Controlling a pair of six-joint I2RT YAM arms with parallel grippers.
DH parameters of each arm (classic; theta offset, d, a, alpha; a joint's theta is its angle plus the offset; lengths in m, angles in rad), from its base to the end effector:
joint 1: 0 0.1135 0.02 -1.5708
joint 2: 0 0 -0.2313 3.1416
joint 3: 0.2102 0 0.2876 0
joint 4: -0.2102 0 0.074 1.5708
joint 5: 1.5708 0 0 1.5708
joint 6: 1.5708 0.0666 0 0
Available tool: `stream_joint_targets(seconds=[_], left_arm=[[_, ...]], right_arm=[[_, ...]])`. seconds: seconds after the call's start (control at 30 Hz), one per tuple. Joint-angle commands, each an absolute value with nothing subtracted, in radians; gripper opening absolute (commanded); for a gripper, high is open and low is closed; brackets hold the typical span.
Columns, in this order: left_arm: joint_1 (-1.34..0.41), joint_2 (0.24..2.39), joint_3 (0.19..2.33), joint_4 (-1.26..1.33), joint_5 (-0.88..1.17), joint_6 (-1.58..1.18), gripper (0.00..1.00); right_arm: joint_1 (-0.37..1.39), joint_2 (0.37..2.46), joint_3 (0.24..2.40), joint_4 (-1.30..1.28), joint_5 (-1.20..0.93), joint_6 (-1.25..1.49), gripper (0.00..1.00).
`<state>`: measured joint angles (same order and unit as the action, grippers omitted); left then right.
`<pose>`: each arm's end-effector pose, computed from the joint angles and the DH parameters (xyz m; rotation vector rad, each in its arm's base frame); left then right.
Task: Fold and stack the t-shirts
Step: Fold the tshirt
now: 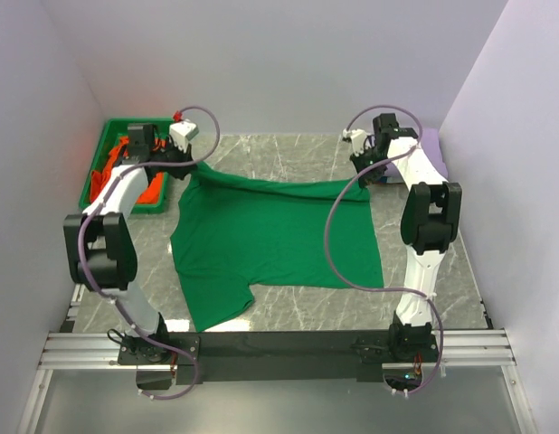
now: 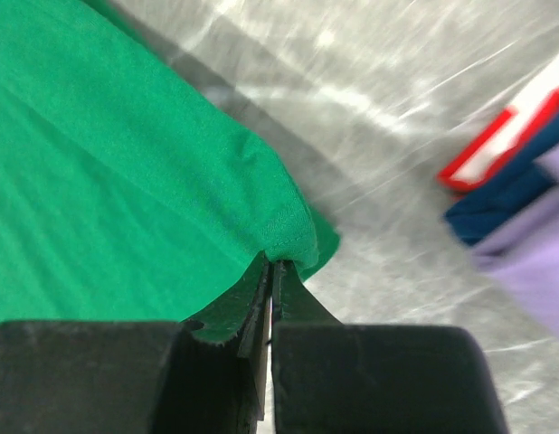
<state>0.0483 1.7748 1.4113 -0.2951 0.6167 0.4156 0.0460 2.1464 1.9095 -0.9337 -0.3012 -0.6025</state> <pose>0.4539 -0.0166 0.2175 0.7046 2.0002 -0.4132 0.4856 0.0421 0.1731 -0.9274 2.5016 0.2405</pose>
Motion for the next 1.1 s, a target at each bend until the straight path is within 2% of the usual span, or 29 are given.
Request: stream_joint_targets(seconds=[0.0, 0.2, 0.3, 0.6, 1.0, 1.07], left_arm=[[0.046, 1.665, 1.314, -0.35, 0.664, 0.486, 0.0], [0.041, 1.554, 1.103, -0.354, 0.614, 0.494, 0.0], [0.025, 1.56, 1.066, -0.363, 0.566, 0.488, 0.0], [0.014, 1.605, 1.039, -0.386, 0.515, 0.434, 0.0], [0.008, 1.566, 1.032, -0.506, 0.546, 0.531, 0.01], [-0.024, 1.585, 1.02, -0.532, 0.532, 0.554, 0.01]], right_arm=[[0.041, 2.066, 1.839, -0.917, -0.299, -0.649, 0.0], [0.043, 2.069, 1.775, -0.891, -0.282, -0.67, 0.0], [0.043, 2.097, 1.779, -0.902, -0.279, -0.675, 0.0], [0.041, 2.111, 1.801, -0.92, -0.273, -0.69, 0.0], [0.046, 2.072, 1.724, -0.917, -0.262, -0.742, 0.0], [0.046, 2.082, 1.724, -0.939, -0.262, -0.756, 0.06]])
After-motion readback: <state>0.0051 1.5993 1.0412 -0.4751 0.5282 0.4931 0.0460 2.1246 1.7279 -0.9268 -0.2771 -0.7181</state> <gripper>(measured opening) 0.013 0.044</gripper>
